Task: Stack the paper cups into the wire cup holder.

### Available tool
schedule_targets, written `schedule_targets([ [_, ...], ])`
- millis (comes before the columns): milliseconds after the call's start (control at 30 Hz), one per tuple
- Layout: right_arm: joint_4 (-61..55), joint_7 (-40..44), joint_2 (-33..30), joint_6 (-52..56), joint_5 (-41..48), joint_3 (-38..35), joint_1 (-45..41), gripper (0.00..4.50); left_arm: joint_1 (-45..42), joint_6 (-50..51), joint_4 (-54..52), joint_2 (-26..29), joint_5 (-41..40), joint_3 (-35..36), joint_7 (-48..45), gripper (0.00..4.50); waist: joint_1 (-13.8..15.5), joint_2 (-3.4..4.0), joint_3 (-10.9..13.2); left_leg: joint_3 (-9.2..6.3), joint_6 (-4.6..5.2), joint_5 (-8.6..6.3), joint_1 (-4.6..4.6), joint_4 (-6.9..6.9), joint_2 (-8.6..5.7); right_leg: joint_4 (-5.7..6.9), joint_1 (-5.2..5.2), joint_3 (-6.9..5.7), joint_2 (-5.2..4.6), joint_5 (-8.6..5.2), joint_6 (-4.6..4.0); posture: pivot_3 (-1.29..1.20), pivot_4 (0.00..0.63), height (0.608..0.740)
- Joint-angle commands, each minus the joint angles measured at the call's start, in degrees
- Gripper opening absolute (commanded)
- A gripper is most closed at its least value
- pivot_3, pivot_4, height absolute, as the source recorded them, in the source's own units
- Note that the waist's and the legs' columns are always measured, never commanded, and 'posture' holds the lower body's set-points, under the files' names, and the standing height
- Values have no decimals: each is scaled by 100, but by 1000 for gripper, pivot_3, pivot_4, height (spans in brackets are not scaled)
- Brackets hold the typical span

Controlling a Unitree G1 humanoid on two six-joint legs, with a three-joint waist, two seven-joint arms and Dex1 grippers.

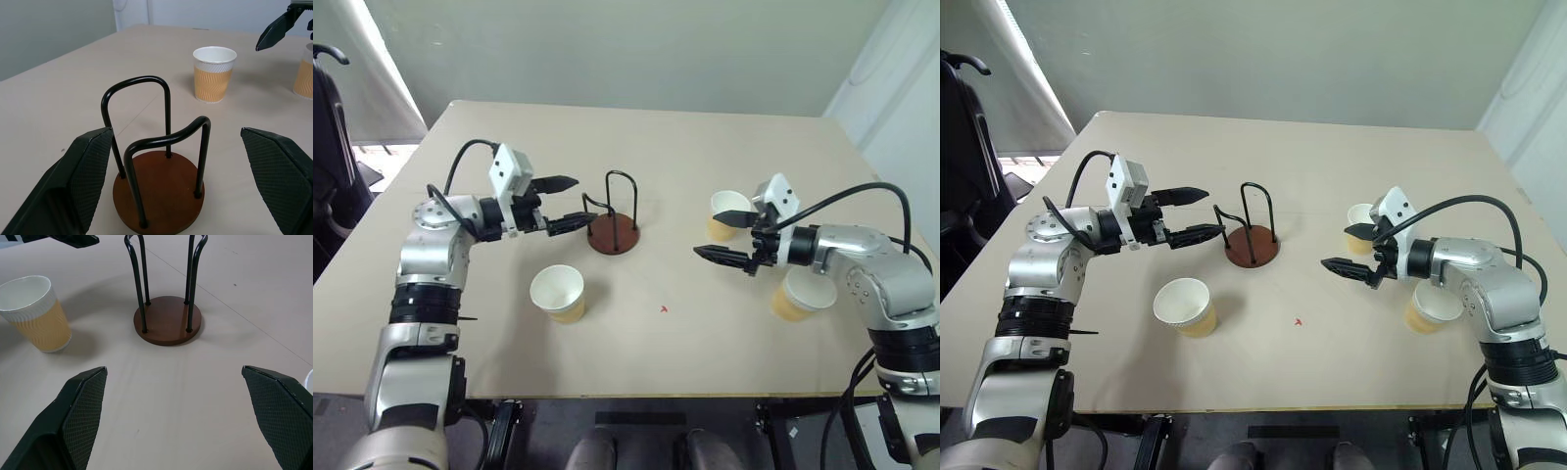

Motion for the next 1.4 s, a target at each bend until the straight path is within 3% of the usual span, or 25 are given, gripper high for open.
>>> schedule_targets([
  [33, -107, -48, -10, -15, 32, -90, -112, 4474, -146, -98, -45, 59, -11, 95, -16, 4500, 1, 0, 0, 0, 0, 0, 0, 0, 0, 0, 0, 0, 0, 0, 0, 0, 150, 740],
  [433, -74, -120, 33, -34, 20, -109, -159, 4474, -242, -130, 35, 9, -4, 82, 27, 4500, 2, 0, 0, 0, 0, 0, 0, 0, 0, -1, 0, 0, 0, 0, 0, 0, 150, 740],
  [1033, -136, -164, -22, -1, 32, -150, -117, 4474, -641, -1409, 854, -430, 802, -271, 397, 4500, 9, 0, 0, 0, 0, 0, 0, -1, 0, -1, -2, 2, 0, 0, 0, 0, 150, 740],
  [1400, -146, -135, -89, 24, 53, -164, -96, 4474, -705, -1287, 1149, -218, 707, -21, 439, 4500, 9, 0, 0, 1, 0, 0, -1, -2, 0, 0, -5, 3, 0, 0, 0, 0, 150, 740],
])
